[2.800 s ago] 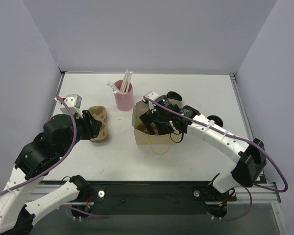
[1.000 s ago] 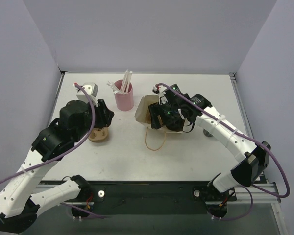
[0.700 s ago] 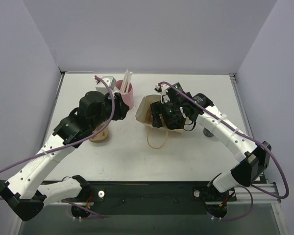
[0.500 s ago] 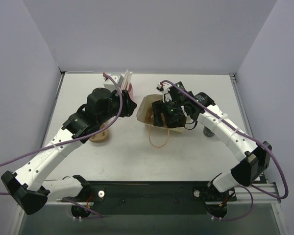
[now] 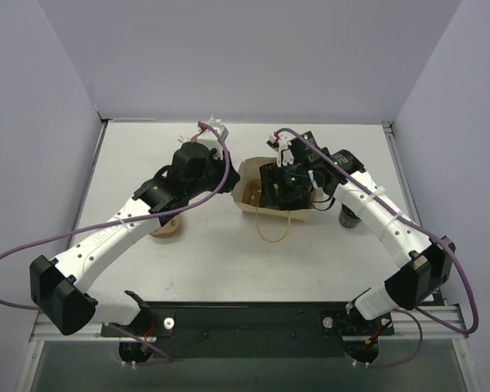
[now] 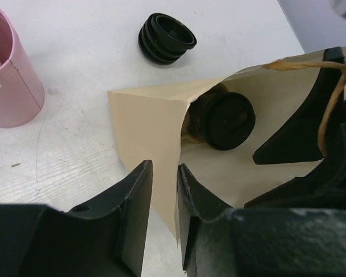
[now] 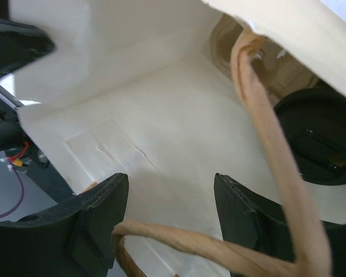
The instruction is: Pack the takeout coffee
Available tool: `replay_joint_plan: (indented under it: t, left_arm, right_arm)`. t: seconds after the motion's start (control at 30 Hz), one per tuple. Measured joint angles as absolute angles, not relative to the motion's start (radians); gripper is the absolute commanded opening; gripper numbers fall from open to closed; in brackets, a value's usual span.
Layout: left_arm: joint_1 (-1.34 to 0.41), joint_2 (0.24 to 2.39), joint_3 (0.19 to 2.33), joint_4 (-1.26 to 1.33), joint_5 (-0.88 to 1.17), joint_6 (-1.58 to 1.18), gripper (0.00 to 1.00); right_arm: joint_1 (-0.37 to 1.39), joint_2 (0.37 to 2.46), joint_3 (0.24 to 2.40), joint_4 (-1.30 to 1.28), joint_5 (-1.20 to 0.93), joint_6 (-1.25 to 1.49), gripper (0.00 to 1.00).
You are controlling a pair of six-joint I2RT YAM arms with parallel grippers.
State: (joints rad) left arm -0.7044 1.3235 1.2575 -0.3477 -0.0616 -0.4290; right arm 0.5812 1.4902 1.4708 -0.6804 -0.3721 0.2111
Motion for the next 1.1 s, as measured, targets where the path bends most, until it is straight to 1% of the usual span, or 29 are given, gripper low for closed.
replay_joint_plan:
  t: [0.03, 0.1, 0.3, 0.4, 0.6, 0.77, 1.1]
  left_arm:
    - [-0.704, 1.331, 1.258, -0.347, -0.059, -0.428, 0.33]
    - [-0.704, 1.340, 1.258, -0.347, -0.053, -0.428, 0.32]
    - [-0.704, 1.347, 1.259, -0.339, -0.043, -0.426, 0.29]
    - [-0.704, 1.357, 1.262, -0.334, -0.041, -0.424, 0.29]
    - [-0.704, 1.382, 1.269, -0.331, -0.036, -0.415, 0.29]
    - [-0.704, 1.401, 1.276, -0.317, -0.022, -0.411, 0.26]
    - [-0.704, 1.433, 1.304, -0.279, -0.016, -0.407, 0.25]
  right_arm:
    - [0.577, 1.490, 1.477, -0.683, -0.381, 0.211, 0.56]
    - [0.570, 1.490, 1.486, -0.684, -0.403, 0.211, 0.54]
    - [0.542, 1.490, 1.506, -0.700, -0.477, 0.197, 0.55]
    - [0.527, 1.491, 1.510, -0.717, -0.512, 0.178, 0.59]
    - [0.506, 1.498, 1.529, -0.766, -0.561, 0.115, 0.70]
    - [0.482, 1.519, 1.572, -0.803, -0.606, 0.073, 0.73]
    - [0.439, 1.544, 1.592, -0.837, -0.707, 0.058, 0.82]
